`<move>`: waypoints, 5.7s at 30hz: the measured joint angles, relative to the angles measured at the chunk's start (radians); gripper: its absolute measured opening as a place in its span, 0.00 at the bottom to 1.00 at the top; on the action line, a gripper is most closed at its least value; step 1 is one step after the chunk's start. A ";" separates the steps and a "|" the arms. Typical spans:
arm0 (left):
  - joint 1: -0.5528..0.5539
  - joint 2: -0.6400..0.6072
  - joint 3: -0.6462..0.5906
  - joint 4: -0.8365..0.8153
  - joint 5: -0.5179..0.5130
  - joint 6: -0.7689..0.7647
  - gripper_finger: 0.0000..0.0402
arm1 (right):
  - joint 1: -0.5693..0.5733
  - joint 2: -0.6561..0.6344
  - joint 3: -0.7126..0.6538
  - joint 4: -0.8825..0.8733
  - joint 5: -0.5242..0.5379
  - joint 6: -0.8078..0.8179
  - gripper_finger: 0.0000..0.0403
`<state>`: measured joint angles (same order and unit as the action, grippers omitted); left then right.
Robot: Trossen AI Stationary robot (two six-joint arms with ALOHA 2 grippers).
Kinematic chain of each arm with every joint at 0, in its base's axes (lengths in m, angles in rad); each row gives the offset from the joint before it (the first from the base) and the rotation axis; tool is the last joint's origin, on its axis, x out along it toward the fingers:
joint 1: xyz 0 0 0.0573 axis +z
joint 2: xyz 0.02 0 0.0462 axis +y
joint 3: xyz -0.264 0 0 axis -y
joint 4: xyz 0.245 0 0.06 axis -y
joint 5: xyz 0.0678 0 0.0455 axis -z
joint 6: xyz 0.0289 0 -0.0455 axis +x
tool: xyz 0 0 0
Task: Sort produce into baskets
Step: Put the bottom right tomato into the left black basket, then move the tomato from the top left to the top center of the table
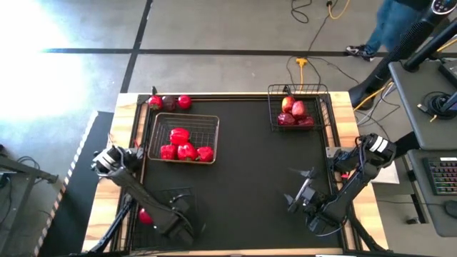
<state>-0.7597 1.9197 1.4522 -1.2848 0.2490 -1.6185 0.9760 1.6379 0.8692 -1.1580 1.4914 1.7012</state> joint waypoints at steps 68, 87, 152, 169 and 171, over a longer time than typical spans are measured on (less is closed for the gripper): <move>1.497 0.011 0.482 -0.265 -0.717 1.054 0.58 | -0.008 0.000 -0.026 0.049 -0.157 -0.078 0.95; 1.662 0.049 0.337 -0.199 -0.437 1.300 0.59 | -0.331 0.000 -0.141 0.050 -0.067 -0.059 0.95; 1.716 0.179 0.367 -0.099 -0.399 1.338 0.45 | -0.491 0.000 -0.199 0.457 -0.085 -0.412 0.95; 1.728 0.205 0.367 -0.098 -0.270 1.294 0.01 | -0.591 0.000 -0.010 0.460 -0.050 -0.805 0.95; 1.729 0.211 0.368 -0.084 -0.227 1.322 0.00 | -0.594 0.000 0.006 0.460 -0.040 -0.834 0.95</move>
<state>0.9689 2.1310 1.8198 -1.3690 0.0216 -0.2964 0.3819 1.6382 0.8753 -0.6975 1.4511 0.8676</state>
